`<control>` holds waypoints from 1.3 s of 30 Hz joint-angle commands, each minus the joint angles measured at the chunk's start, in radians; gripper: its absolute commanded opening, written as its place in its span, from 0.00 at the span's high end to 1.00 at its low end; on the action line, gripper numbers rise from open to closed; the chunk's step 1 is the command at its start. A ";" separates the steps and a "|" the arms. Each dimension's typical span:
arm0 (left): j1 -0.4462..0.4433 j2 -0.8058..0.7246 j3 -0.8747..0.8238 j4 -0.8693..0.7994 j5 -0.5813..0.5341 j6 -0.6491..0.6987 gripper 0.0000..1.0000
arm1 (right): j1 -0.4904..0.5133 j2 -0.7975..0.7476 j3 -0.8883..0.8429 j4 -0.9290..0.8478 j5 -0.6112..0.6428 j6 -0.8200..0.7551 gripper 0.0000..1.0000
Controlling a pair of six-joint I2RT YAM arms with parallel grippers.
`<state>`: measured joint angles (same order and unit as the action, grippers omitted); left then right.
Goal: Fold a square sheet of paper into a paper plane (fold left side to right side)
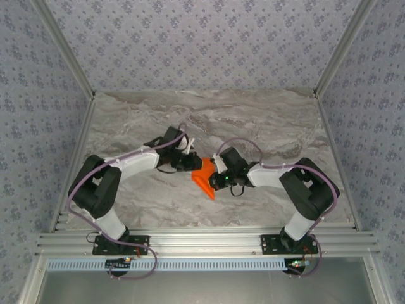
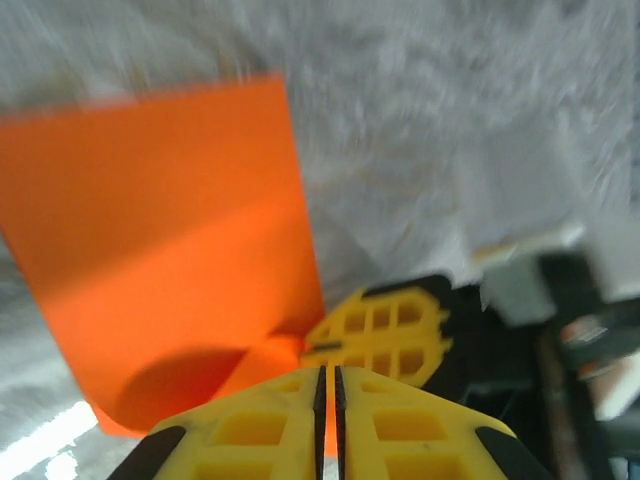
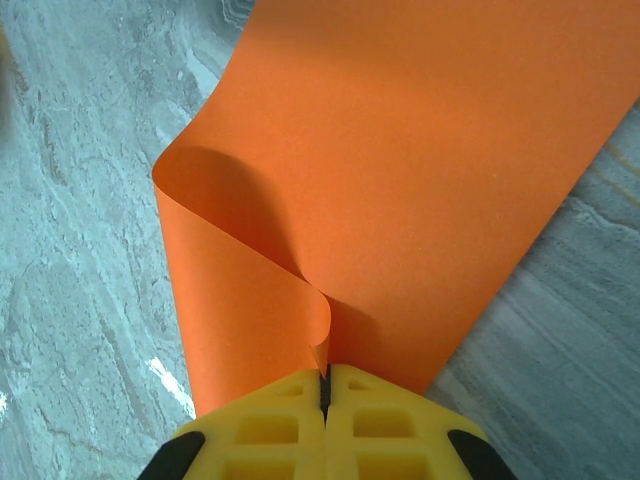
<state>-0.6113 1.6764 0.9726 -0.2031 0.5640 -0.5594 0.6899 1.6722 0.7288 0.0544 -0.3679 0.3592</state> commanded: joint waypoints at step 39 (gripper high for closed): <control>-0.051 0.148 -0.186 0.197 -0.081 -0.083 0.91 | 0.004 -0.188 0.038 -0.213 -0.114 0.047 0.72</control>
<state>-0.6567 1.7805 0.8143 0.0277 0.5579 -0.6491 0.6716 1.4799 0.7765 -0.1490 -0.3874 0.3611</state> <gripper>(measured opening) 0.093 0.286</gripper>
